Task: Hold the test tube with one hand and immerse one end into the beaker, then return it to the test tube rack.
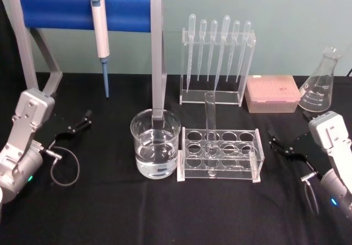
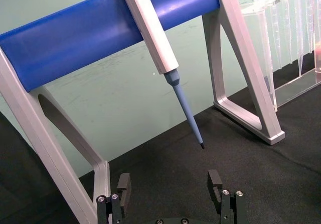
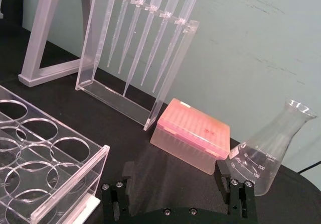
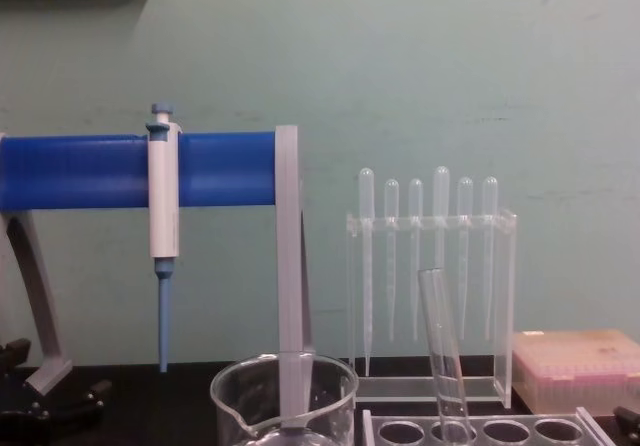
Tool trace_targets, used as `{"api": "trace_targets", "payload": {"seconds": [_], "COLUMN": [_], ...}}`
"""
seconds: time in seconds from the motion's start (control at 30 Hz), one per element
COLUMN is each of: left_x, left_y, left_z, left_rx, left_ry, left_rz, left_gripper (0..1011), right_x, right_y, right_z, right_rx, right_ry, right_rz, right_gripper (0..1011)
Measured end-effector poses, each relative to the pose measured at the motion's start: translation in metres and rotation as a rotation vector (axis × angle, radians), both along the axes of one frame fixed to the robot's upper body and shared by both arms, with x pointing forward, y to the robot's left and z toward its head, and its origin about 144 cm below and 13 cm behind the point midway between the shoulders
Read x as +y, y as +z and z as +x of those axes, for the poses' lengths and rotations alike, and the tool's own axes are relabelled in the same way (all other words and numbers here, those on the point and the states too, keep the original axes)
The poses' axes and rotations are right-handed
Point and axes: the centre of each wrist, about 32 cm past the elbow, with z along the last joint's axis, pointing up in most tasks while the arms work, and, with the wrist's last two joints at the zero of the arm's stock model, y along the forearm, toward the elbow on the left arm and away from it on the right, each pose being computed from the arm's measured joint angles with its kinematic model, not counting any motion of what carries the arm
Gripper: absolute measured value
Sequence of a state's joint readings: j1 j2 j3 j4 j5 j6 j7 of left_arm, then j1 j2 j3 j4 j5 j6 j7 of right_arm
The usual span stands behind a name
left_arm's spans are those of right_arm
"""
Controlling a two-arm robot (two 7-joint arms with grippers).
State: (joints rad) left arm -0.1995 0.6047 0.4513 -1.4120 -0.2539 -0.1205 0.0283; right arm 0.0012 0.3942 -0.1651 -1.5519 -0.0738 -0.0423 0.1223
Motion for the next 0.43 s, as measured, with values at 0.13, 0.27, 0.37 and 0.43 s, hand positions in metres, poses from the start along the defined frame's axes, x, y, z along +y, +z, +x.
{"api": "trace_targets", "payload": {"seconds": [0.13,0.27,0.37,0.43], "left_x": [0.0,0.0,0.0,0.0], "left_y": [0.0,0.0,0.0,0.0], "left_z": [0.0,0.0,0.0,0.0], "left_rx": [0.0,0.0,0.0,0.0], "left_ry": [0.0,0.0,0.0,0.0], "left_rz": [0.0,0.0,0.0,0.0], "left_gripper": [1000,1000,1000,1000], "right_x": [-0.0003,-0.0007,-0.0007,-0.0008], "right_y": [-0.0002,-0.0002,-0.0002,-0.0001], "right_z": [-0.0005,-0.0009,-0.0011,-0.0012], "right_rx": [0.002,0.003,0.003,0.004], "right_ry": [0.0,0.001,0.001,0.001], "right_rz": [0.001,0.001,0.002,0.002], "right_gripper": [1003,1003,1003,1003]}}
